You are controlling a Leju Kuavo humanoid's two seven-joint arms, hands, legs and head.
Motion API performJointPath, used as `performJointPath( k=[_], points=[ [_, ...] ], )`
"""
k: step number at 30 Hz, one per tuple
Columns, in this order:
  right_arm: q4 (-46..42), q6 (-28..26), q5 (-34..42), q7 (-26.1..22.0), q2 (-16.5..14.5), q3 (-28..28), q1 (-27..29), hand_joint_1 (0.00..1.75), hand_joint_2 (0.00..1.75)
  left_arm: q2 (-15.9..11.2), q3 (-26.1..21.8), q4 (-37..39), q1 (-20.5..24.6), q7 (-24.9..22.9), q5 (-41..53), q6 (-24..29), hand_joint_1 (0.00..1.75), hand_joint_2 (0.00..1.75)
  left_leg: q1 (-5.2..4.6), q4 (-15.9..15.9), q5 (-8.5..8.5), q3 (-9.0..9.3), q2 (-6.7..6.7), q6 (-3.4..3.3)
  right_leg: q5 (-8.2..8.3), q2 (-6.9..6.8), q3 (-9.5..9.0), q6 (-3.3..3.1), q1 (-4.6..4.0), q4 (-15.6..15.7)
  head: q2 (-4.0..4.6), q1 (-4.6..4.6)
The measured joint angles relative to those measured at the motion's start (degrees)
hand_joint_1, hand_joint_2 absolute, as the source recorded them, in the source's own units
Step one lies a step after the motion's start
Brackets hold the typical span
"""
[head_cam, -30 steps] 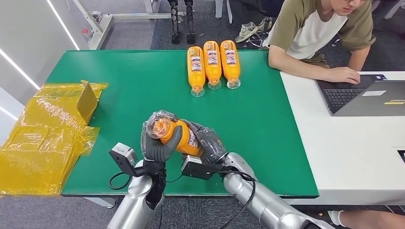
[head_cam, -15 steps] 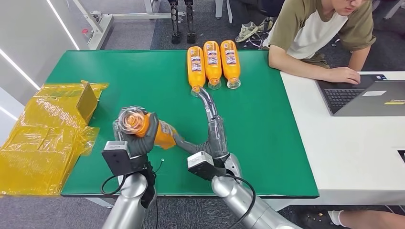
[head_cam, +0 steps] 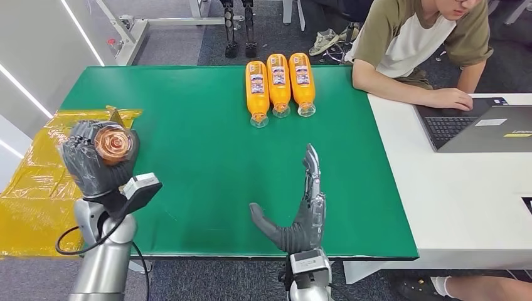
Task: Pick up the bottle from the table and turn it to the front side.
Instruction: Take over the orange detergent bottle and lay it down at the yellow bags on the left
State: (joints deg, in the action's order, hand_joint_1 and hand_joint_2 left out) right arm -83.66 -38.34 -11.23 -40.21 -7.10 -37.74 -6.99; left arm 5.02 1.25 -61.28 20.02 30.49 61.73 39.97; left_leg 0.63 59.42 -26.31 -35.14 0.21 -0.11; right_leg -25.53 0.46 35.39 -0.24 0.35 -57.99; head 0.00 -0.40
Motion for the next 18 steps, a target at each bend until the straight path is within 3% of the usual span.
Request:
performJointPath(
  k=[5, 12, 18],
  points=[
    [-5.19, 0.01, 1.75, -0.01, 0.16, 0.98, 2.16, 0.00, 1.75, -4.36, -4.18, 8.68, 7.21, -6.94, 15.11, -0.02, 1.75, 1.75, 0.01, 0.00, 0.06, 0.00, 0.01, 0.04, 0.02, -0.02, -0.01, -0.02, -0.01, -0.01, 0.00, -0.03],
    [-9.82, 0.02, 0.42, -0.01, 0.17, 1.85, 3.41, 0.00, 1.75, -8.30, -4.02, 27.24, 17.23, -13.90, 21.57, -0.87, 1.75, 1.75, -0.01, 0.02, 0.07, 0.02, -0.07, 0.05, 0.06, 0.08, 0.00, -0.05, 0.01, -0.01, 0.00, -0.03],
    [-11.63, 0.02, -0.09, -0.01, 0.22, 2.45, 4.20, 0.00, 1.75, -9.72, -1.38, 37.04, 19.39, -19.39, 25.48, -5.47, 1.75, 1.75, -0.01, 0.01, 0.03, -0.01, -0.11, 0.07, 0.04, 0.13, 0.02, -0.05, 0.01, 0.00, 0.00, -0.03]
  ],
)
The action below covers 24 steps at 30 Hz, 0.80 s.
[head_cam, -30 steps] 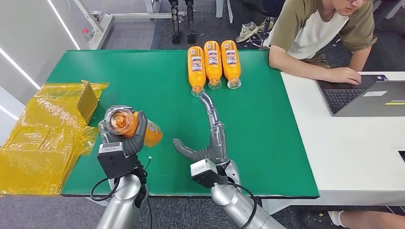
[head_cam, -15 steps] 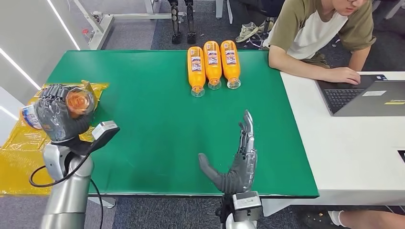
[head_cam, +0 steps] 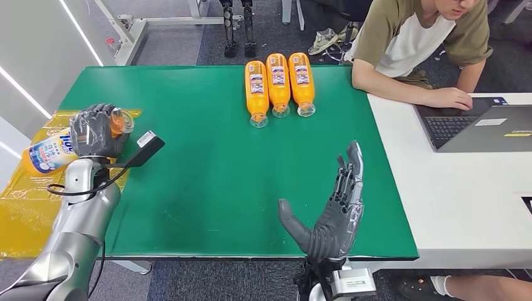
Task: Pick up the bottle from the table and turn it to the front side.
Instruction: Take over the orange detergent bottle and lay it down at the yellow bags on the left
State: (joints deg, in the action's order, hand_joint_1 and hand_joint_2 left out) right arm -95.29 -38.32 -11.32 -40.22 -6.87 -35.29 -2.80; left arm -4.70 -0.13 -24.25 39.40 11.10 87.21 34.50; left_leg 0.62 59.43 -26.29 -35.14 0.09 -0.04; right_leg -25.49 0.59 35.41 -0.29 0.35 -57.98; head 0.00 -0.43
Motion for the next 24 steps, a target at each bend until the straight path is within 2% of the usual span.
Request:
performJointPath(
  k=[4, 14, 24],
  points=[
    [-0.05, 0.00, 0.70, 0.02, 0.03, 0.06, 0.04, 0.00, 1.75, -0.90, 2.12, 3.06, -0.90, -0.58, 1.88, -2.21, 1.75, 1.75, 0.00, -0.01, -0.01, -0.02, -0.02, 0.01, -0.01, 0.02, 0.02, 0.01, 0.00, 0.00, 0.00, 0.01],
    [1.41, 0.03, 3.90, 0.02, 0.05, -0.63, -0.90, 0.00, 1.75, -1.76, 7.13, 5.94, -7.36, 4.06, 2.57, -2.15, 1.75, 1.75, 0.00, -0.02, -0.02, -0.02, -0.01, 0.01, -0.03, 0.01, 0.02, 0.00, 0.00, 0.01, 0.00, 0.00],
    [3.84, 0.73, 4.14, 0.02, 0.05, -1.92, -2.52, 0.00, 1.75, -1.68, 13.84, 6.31, -9.89, 3.02, 2.65, -2.77, 1.75, 1.75, 0.00, -0.02, -0.02, -0.02, 0.02, 0.01, -0.03, -0.04, 0.01, 0.00, 0.00, 0.00, 0.00, -0.01]
  ],
)
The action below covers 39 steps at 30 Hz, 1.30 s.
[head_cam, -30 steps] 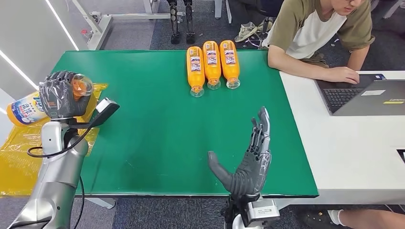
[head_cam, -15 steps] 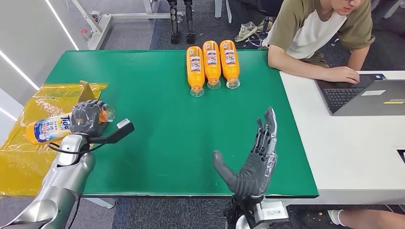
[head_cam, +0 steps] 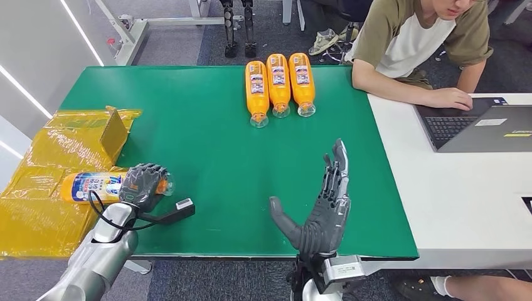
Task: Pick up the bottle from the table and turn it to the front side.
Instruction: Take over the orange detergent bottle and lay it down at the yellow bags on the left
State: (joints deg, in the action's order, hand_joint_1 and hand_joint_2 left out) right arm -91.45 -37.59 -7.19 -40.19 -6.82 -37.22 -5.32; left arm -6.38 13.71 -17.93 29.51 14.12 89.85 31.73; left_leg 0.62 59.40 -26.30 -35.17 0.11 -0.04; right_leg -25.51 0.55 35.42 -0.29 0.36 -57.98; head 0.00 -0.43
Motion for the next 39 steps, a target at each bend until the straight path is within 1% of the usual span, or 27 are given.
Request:
performJointPath(
  k=[5, 6, 9, 10, 15, 19, 22, 27, 29, 33, 36, 39],
  points=[
    [0.82, 0.32, 0.02, 0.00, -0.01, -0.03, -0.38, 0.00, 1.75, 0.00, 1.90, 0.15, -0.23, -0.19, 0.00, 0.15, 1.73, 1.75, 0.00, 0.00, 0.00, 0.00, 0.00, 0.00, 0.00, -0.01, 0.00, 0.00, 0.00, 0.00, 0.00, 0.00],
    [0.95, 0.44, 0.02, 0.00, -0.01, -0.03, -0.42, 0.00, 1.75, 0.01, 2.12, 0.16, -0.25, -0.23, 0.00, 0.17, 1.38, 1.75, 0.00, 0.00, 0.00, 0.00, 0.00, 0.00, 0.00, -0.01, 0.00, 0.00, 0.00, 0.00, 0.00, 0.00],
    [1.33, 0.58, -0.02, 0.00, -0.02, -0.03, -0.59, 0.00, 1.75, 0.33, 2.31, 0.17, -0.24, 0.30, -1.77, -1.51, 0.08, 1.75, 0.00, 0.00, 0.00, 0.01, 0.00, 0.00, 0.00, -0.01, 0.00, 0.00, 0.00, 0.00, 0.01, 0.01],
    [1.43, 0.52, -0.04, 0.00, -0.02, -0.03, -0.62, 0.00, 1.75, 0.61, 2.15, 0.19, -0.22, 1.11, -3.53, -2.98, 0.00, 1.75, 0.00, 0.00, 0.00, 0.01, 0.01, 0.00, 0.00, -0.01, 0.00, 0.00, 0.00, 0.00, 0.01, 0.01],
    [1.57, 0.23, -0.01, 0.00, -0.01, -0.03, -0.57, 0.00, 1.75, 2.19, -0.41, 0.21, 0.92, 6.17, -12.07, -11.93, 0.00, 1.75, -0.01, 0.00, 0.00, 0.03, 0.09, 0.00, 0.00, -0.07, -0.04, 0.00, 0.01, 0.00, 0.00, 0.00],
    [1.57, 0.12, -0.01, 0.00, 0.01, -0.03, -0.34, 0.00, 1.75, 2.72, -4.11, 0.21, 3.16, 10.72, -18.60, -24.02, 0.00, 1.75, -0.02, -0.01, 0.00, 0.13, 0.12, 0.00, 0.00, -0.14, -0.14, 0.00, 0.02, 0.00, 0.01, 0.01],
    [1.57, -0.01, 0.03, 0.00, 0.05, -0.03, -0.23, 0.00, 1.75, 2.64, -7.00, 0.21, 4.86, 13.03, -22.03, -31.33, 0.00, 1.75, -0.04, -0.05, 0.01, 0.27, 0.16, 0.00, -0.03, -0.21, -0.28, -0.02, 0.03, -0.01, 0.00, 0.01],
    [1.42, -0.20, 0.72, 0.00, 0.16, -0.01, -0.08, 0.00, 1.75, 2.09, -11.20, 0.24, 5.94, 15.51, -27.98, -45.39, 0.00, 1.75, -0.01, -0.09, 0.05, 0.40, 0.09, 0.07, -0.01, -0.13, -0.35, -0.07, 0.01, -0.03, 0.00, 0.01],
    [1.40, -0.20, 0.80, 0.00, 0.17, -0.01, 0.03, 0.00, 1.75, 1.69, -12.73, 0.25, 6.09, 16.27, -29.94, -49.55, 0.00, 1.75, 0.00, -0.10, 0.06, 0.41, 0.08, 0.09, -0.01, -0.09, -0.35, -0.08, 0.01, -0.04, 0.00, 0.00],
    [1.40, -0.17, 0.73, 0.00, 0.17, 0.02, 0.13, 0.00, 1.75, 0.56, -15.10, 0.25, 6.23, 17.46, -32.51, -54.44, 0.00, 1.75, 0.00, -0.14, 0.06, 0.44, 0.06, 0.09, -0.01, -0.06, -0.34, -0.09, 0.01, -0.04, 0.00, 0.01],
    [1.40, -0.14, 0.68, 0.00, 0.17, 0.05, 0.15, 0.00, 1.75, -0.24, -16.10, 0.25, 6.29, 18.09, -33.58, -56.63, 0.00, 1.75, 0.00, -0.17, 0.06, 0.46, 0.06, 0.10, -0.02, -0.06, -0.34, -0.10, 0.01, -0.04, 0.01, 0.01],
    [1.40, -0.14, 0.60, 0.00, 0.17, 0.08, 0.19, 0.00, 1.75, -0.85, -16.84, 0.25, 6.35, 19.34, -34.36, -57.60, 0.00, 1.75, 0.00, -0.18, 0.07, 0.47, 0.05, 0.12, -0.04, -0.05, -0.32, -0.13, 0.01, -0.05, 0.01, 0.01]
  ],
)
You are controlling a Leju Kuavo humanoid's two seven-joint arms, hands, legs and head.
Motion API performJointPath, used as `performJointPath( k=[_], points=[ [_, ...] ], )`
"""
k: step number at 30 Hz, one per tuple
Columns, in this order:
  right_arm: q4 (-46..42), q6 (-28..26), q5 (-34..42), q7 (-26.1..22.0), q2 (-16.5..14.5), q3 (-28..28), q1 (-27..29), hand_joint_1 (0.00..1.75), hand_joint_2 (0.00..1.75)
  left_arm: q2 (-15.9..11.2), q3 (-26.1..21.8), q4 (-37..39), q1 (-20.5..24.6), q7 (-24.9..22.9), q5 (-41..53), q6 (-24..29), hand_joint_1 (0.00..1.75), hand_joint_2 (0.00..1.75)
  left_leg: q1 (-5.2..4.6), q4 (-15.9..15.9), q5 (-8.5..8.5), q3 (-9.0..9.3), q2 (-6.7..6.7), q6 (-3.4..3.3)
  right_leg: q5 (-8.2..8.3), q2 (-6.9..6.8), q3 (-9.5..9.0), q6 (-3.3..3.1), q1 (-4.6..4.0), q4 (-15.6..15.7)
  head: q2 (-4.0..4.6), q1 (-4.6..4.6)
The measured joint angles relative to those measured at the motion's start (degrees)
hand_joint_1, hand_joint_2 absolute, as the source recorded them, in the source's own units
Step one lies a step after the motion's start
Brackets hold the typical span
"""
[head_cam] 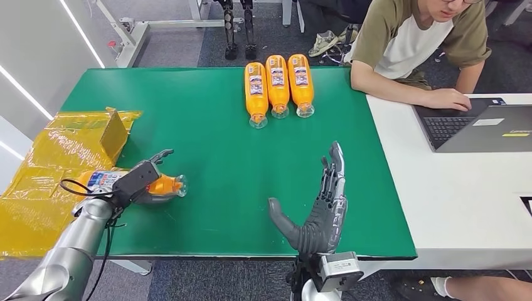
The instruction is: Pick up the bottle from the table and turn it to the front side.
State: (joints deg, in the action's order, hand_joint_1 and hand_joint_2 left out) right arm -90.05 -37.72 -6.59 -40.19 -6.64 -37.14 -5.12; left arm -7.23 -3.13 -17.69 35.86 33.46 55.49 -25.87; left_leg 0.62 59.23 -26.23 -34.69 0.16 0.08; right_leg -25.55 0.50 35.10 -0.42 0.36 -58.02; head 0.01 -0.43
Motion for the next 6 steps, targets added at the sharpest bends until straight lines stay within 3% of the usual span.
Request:
performJointPath(
  k=[6],
  points=[
    [0.00, 0.24, -1.15, 0.00, -0.01, 0.16, 0.32, 0.00, 1.75, -0.22, -0.89, -0.77, -0.47, 5.93, -5.14, 3.00, 0.00, 1.75, 0.00, 0.01, 0.01, -0.06, 0.00, 0.01, 0.00, 0.00, 0.07, -0.02, 0.00, 0.00, -0.01, -0.01]
  ],
)
